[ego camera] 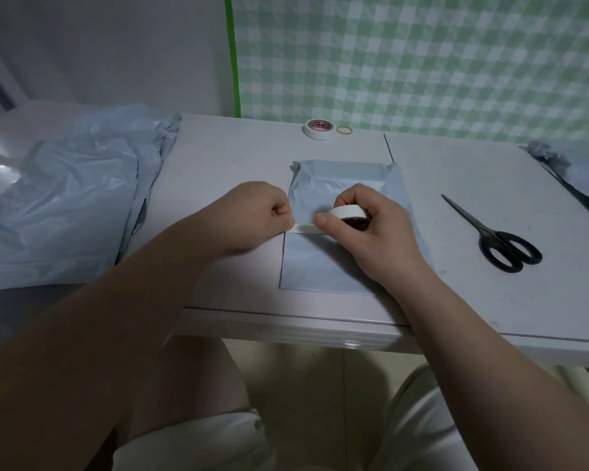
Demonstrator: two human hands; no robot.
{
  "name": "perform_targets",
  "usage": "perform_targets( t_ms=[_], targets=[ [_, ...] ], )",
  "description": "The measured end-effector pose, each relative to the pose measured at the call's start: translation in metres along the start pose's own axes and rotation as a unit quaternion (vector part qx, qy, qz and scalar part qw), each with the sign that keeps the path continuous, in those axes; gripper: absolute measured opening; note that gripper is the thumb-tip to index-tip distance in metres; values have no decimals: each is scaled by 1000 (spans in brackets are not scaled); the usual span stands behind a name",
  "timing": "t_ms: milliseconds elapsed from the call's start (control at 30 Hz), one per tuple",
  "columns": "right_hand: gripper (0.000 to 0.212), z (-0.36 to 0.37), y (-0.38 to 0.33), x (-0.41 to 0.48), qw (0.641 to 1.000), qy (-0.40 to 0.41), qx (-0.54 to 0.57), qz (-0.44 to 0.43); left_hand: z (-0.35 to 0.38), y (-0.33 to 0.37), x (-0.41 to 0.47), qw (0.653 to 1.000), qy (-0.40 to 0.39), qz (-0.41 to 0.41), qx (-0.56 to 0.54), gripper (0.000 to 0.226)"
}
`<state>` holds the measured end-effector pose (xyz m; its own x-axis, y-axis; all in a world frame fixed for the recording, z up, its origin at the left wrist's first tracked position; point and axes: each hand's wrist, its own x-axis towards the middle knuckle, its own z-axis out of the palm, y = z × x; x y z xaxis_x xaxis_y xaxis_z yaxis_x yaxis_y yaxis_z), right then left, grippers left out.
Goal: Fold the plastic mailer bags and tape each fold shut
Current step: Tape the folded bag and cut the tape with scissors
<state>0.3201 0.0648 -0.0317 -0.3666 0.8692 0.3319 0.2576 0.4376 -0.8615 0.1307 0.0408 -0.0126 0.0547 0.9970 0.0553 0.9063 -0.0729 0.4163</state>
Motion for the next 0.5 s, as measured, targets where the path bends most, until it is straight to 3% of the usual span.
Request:
perform_targets(
  t_ms=[367, 500],
  targets=[
    [23, 0, 0, 0, 1000, -13, -4, -2, 2, 11, -2, 999, 2, -1, 44, 15],
    [23, 0, 0, 0, 1000, -16, -12, -2, 2, 11, -1, 996, 43, -30, 69, 16]
  ],
)
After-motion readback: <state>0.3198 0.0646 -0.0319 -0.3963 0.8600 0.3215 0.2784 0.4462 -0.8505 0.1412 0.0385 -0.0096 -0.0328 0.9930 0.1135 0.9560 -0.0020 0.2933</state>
